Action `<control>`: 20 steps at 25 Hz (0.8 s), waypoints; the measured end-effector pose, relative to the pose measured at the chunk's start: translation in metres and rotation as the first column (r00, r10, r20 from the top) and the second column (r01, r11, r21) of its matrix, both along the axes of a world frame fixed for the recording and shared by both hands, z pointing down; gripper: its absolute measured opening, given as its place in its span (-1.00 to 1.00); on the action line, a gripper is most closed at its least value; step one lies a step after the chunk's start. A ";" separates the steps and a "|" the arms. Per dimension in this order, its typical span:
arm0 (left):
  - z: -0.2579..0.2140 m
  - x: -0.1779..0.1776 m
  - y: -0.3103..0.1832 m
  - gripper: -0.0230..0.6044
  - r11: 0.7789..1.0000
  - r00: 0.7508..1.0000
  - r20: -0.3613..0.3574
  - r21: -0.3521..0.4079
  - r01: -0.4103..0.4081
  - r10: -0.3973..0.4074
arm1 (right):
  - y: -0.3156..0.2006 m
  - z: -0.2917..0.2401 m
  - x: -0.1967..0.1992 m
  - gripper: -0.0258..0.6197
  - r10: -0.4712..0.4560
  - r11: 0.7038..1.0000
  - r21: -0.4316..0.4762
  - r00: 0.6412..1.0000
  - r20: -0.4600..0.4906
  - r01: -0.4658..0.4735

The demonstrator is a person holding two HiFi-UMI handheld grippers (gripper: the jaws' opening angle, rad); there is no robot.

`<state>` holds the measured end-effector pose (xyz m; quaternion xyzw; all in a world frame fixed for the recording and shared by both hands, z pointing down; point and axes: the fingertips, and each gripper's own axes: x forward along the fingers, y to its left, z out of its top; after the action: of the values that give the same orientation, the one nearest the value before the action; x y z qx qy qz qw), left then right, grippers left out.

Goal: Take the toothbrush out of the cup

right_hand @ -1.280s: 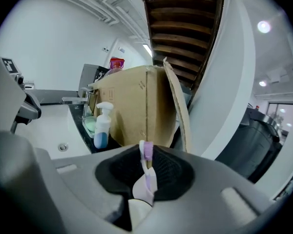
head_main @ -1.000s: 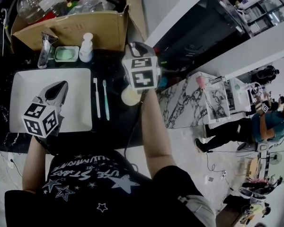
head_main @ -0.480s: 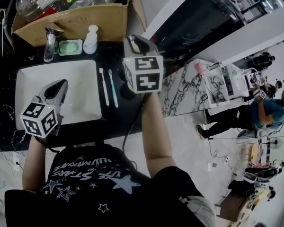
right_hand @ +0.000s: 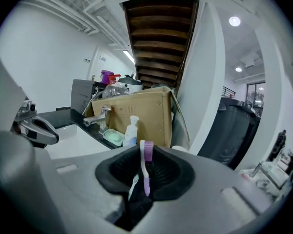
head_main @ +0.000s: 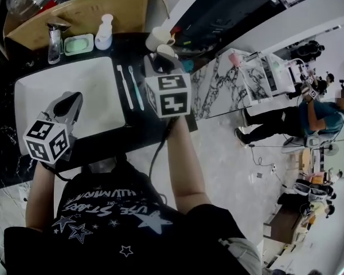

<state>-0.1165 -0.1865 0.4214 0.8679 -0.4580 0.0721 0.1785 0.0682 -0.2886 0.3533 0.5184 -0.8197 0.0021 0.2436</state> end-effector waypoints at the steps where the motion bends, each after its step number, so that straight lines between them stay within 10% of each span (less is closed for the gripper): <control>1: 0.001 0.001 0.002 -0.90 1.000 1.000 0.001 -0.002 -0.012 0.012 | 0.005 0.004 0.002 -0.68 0.010 1.000 -0.012 1.000 0.001 -0.010; 20: 0.004 0.015 0.005 -0.90 1.000 1.000 -0.001 -0.013 -0.020 0.020 | -0.007 0.045 0.004 -0.67 0.073 0.982 -0.180 0.992 0.104 -0.053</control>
<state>-0.1015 -0.1812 0.4254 0.8713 -0.4485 0.0767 0.1836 0.0719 -0.2954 0.3981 0.5195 -0.8117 0.1111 0.2426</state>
